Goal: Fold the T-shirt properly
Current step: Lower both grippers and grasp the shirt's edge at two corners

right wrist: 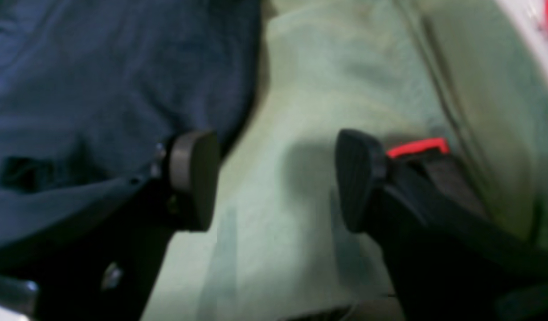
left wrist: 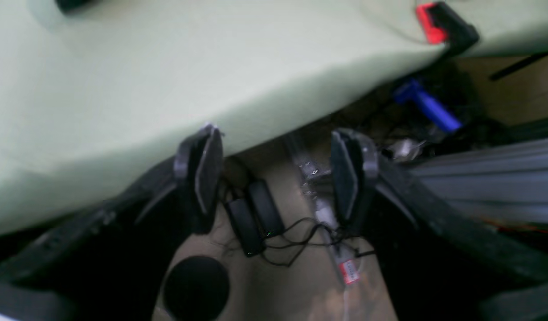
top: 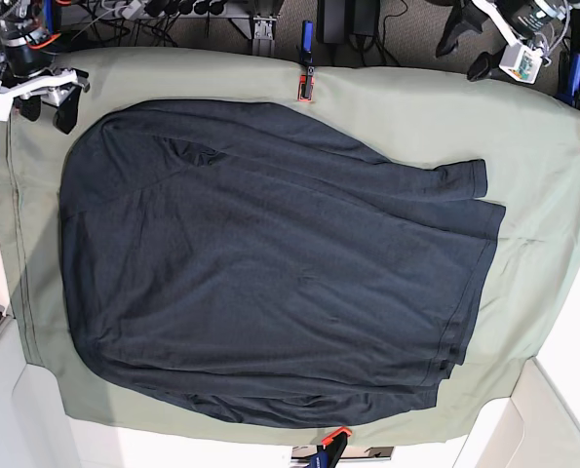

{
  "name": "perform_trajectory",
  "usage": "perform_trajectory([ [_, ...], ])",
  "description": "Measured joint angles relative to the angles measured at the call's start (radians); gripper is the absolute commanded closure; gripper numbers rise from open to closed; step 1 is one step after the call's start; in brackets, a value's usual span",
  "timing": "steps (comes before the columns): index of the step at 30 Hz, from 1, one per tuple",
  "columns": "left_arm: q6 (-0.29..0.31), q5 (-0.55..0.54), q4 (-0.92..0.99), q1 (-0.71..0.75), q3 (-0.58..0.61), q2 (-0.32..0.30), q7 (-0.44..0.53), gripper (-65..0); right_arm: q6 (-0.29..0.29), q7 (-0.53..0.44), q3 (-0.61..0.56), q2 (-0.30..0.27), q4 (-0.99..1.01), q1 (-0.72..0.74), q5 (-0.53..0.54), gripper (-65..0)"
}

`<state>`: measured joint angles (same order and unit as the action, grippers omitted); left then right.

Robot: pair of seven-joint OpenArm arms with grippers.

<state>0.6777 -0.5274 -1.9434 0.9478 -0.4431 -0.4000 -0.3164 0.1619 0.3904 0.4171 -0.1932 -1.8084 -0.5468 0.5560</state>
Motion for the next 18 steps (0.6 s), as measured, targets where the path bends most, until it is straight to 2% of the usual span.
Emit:
perform_trajectory([
  [4,-0.039,-0.003,0.0,-0.068,-0.008,-0.033,-0.045,-40.2,0.049,0.008,-0.005,0.011,0.06,0.065,-0.001,-40.7],
  [12,-0.064,0.003,0.127,-0.245,-0.008,-0.119,-0.051,-40.2,0.049,0.027,-0.021,0.061,0.06,0.095,-0.006,-40.7],
  [18,-0.064,-0.068,0.294,-0.396,-0.008,-0.148,-0.05,-40.2,0.05,0.03,-0.025,0.093,0.06,0.096,-0.022,-40.7],
])
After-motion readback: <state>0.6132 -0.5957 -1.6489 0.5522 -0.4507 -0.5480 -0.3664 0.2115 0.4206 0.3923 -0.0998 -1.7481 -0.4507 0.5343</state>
